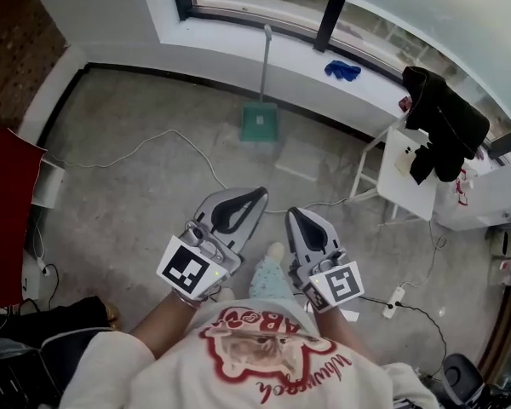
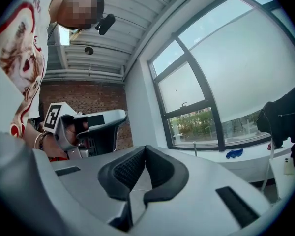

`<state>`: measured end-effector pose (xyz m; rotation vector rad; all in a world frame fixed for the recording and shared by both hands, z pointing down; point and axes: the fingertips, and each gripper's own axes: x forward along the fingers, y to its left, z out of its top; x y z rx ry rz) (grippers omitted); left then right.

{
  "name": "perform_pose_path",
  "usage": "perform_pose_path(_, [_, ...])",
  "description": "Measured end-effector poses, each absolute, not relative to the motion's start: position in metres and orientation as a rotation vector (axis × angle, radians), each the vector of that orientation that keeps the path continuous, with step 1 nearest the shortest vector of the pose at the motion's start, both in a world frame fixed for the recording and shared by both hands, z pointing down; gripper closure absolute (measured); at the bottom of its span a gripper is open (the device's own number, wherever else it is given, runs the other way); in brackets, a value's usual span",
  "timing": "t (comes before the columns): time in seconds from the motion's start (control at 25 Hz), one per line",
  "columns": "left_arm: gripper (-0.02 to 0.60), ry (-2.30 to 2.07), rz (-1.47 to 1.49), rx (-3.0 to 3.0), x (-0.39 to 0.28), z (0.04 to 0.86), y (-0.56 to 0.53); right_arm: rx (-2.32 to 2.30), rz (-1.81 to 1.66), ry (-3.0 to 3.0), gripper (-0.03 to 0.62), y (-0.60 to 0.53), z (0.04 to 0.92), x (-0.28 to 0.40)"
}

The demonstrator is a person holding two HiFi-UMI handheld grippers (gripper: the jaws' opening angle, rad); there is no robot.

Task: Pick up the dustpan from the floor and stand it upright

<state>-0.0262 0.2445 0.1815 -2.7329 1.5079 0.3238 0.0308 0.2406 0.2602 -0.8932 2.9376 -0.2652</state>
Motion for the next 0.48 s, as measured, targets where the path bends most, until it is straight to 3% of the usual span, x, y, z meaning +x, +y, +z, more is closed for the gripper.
perform_pose_path(0.48, [0.56,1.372,0.277,-2.843,-0.042,0.194,0.393,-0.924,-0.249,2.92,0.569,0.375,0.231,-0.011])
